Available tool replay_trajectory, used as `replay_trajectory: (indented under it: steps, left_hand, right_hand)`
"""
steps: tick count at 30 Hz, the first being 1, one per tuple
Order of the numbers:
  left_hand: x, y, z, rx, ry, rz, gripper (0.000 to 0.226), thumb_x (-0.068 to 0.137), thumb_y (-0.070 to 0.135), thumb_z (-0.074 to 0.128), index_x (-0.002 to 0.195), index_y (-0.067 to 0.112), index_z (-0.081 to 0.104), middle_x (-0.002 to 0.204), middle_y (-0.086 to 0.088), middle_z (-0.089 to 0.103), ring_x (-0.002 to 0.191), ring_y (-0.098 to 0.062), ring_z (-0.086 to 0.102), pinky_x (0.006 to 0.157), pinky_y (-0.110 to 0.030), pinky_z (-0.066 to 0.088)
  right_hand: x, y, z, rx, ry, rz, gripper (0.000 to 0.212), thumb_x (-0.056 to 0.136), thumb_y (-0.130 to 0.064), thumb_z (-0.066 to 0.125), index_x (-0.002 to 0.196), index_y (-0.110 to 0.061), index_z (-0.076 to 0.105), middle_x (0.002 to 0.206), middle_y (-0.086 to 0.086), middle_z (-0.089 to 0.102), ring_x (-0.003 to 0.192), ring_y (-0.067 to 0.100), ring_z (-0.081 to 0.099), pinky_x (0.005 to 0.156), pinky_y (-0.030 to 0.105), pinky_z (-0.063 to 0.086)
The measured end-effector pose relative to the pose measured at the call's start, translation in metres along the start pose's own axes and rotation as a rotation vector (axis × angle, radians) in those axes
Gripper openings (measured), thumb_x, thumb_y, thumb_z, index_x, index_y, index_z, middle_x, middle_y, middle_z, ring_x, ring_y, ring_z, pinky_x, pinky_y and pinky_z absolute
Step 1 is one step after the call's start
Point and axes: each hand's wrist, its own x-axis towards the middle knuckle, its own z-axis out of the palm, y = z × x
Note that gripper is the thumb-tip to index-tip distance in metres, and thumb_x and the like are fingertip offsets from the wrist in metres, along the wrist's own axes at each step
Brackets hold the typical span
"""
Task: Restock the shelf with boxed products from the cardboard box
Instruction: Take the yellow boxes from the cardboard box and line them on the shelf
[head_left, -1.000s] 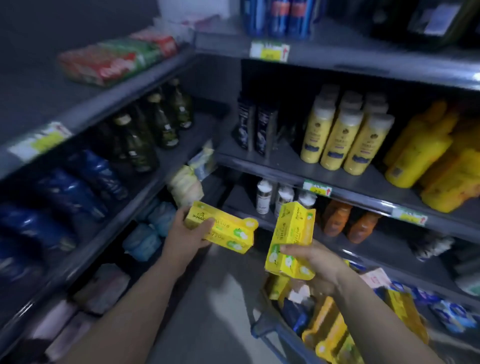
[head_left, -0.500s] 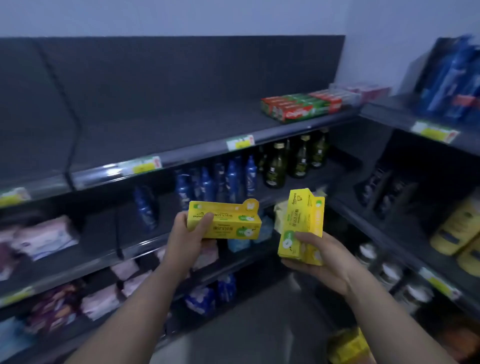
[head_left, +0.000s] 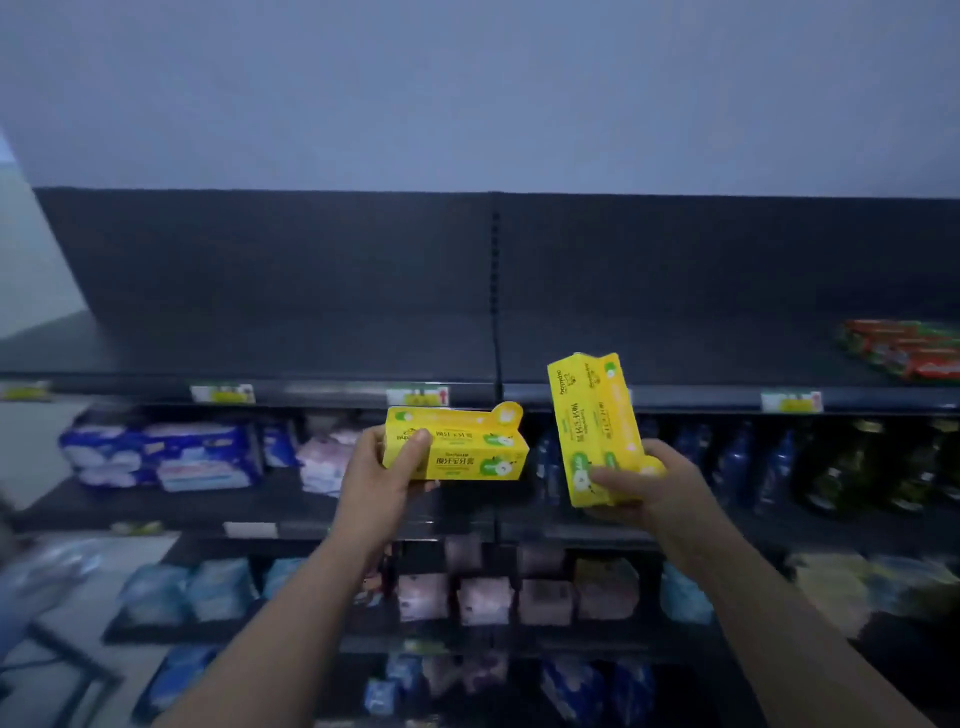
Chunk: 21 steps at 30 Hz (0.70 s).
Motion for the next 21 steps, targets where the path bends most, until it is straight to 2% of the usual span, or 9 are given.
replay_trajectory:
  steps: [3, 4, 7, 10, 11, 13, 16, 19, 21]
  left_hand:
    - [0.016, 0.013, -0.064, 0.044, 0.074, 0.027, 0.036, 0.089, 0.030, 0.063, 0.111, 0.005, 0.050, 0.101, -0.009, 0.065, 0.085, -0.023, 0.068, 0.072, -0.040, 0.060]
    - [0.021, 0.018, -0.083, 0.050, 0.094, 0.036, 0.036, 0.089, 0.029, 0.064, 0.112, 0.004, 0.050, 0.101, -0.008, 0.065, 0.083, -0.021, 0.068, 0.071, -0.040, 0.060]
    - [0.037, 0.029, -0.139, 0.046, 0.161, 0.070, 0.031, 0.089, 0.025, 0.065, 0.109, 0.005, 0.053, 0.103, -0.008, 0.065, 0.084, -0.015, 0.067, 0.063, -0.023, 0.057]
    - [0.054, 0.038, -0.193, 0.034, 0.212, 0.074, 0.025, 0.086, 0.028, 0.068, 0.101, 0.012, 0.056, 0.101, -0.009, 0.069, 0.086, -0.021, 0.071, 0.074, -0.039, 0.060]
    - [0.058, 0.040, -0.210, 0.027, 0.228, 0.079, 0.023, 0.086, 0.028, 0.067, 0.100, 0.012, 0.056, 0.100, -0.009, 0.069, 0.083, -0.020, 0.071, 0.072, -0.040, 0.060]
    - [0.065, 0.043, -0.237, 0.024, 0.269, 0.096, 0.021, 0.088, 0.027, 0.065, 0.100, 0.011, 0.057, 0.095, -0.007, 0.070, 0.075, -0.016, 0.071, 0.064, -0.033, 0.059]
    - [0.075, 0.045, -0.271, 0.029, 0.314, 0.106, 0.024, 0.088, 0.027, 0.066, 0.103, 0.010, 0.059, 0.093, -0.009, 0.070, 0.072, -0.017, 0.070, 0.060, -0.029, 0.058]
    - [0.092, 0.044, -0.300, 0.017, 0.343, 0.104, 0.023, 0.087, 0.026, 0.067, 0.103, 0.010, 0.061, 0.096, -0.010, 0.071, 0.077, -0.018, 0.071, 0.060, -0.028, 0.058]
    - [0.107, 0.043, -0.315, 0.000, 0.359, 0.099, 0.023, 0.087, 0.023, 0.067, 0.103, 0.009, 0.061, 0.098, -0.010, 0.071, 0.082, -0.021, 0.072, 0.061, -0.027, 0.058]
  right_hand:
    - [0.012, -0.006, 0.069, 0.038, -0.046, -0.032, 0.034, 0.074, 0.000, 0.077, 0.103, -0.005, 0.060, 0.095, 0.015, 0.073, 0.083, 0.033, 0.072, 0.066, 0.041, 0.060]
    - [0.016, -0.007, 0.091, 0.055, -0.051, -0.041, 0.032, 0.075, 0.000, 0.077, 0.102, -0.006, 0.061, 0.095, 0.014, 0.074, 0.082, 0.032, 0.072, 0.063, 0.038, 0.060]
    - [0.023, -0.012, 0.152, 0.091, -0.084, -0.066, 0.030, 0.077, -0.002, 0.075, 0.104, -0.004, 0.061, 0.096, 0.014, 0.073, 0.082, 0.030, 0.072, 0.061, 0.034, 0.059]
    - [0.030, -0.012, 0.206, 0.128, -0.123, -0.083, 0.028, 0.079, -0.002, 0.073, 0.104, -0.005, 0.063, 0.096, 0.012, 0.074, 0.078, 0.026, 0.072, 0.063, 0.035, 0.058]
    - [0.033, -0.012, 0.223, 0.135, -0.136, -0.087, 0.025, 0.079, -0.002, 0.073, 0.102, -0.005, 0.064, 0.095, 0.012, 0.074, 0.077, 0.025, 0.071, 0.066, 0.037, 0.058]
    - [0.037, -0.011, 0.254, 0.136, -0.159, -0.085, 0.018, 0.081, -0.003, 0.072, 0.096, -0.006, 0.064, 0.093, 0.013, 0.074, 0.075, 0.026, 0.070, 0.069, 0.040, 0.058]
    - [0.047, -0.010, 0.294, 0.113, -0.198, -0.079, 0.013, 0.082, -0.004, 0.071, 0.093, -0.007, 0.065, 0.089, 0.011, 0.075, 0.071, 0.023, 0.072, 0.060, 0.033, 0.056]
    - [0.061, -0.011, 0.327, 0.118, -0.238, -0.061, 0.015, 0.083, -0.003, 0.071, 0.095, -0.006, 0.063, 0.084, 0.007, 0.076, 0.067, 0.020, 0.072, 0.052, 0.027, 0.055]
    - [0.075, -0.012, 0.347, 0.115, -0.260, -0.055, 0.017, 0.082, -0.004, 0.071, 0.098, -0.005, 0.063, 0.084, 0.007, 0.076, 0.070, 0.022, 0.073, 0.054, 0.029, 0.056]
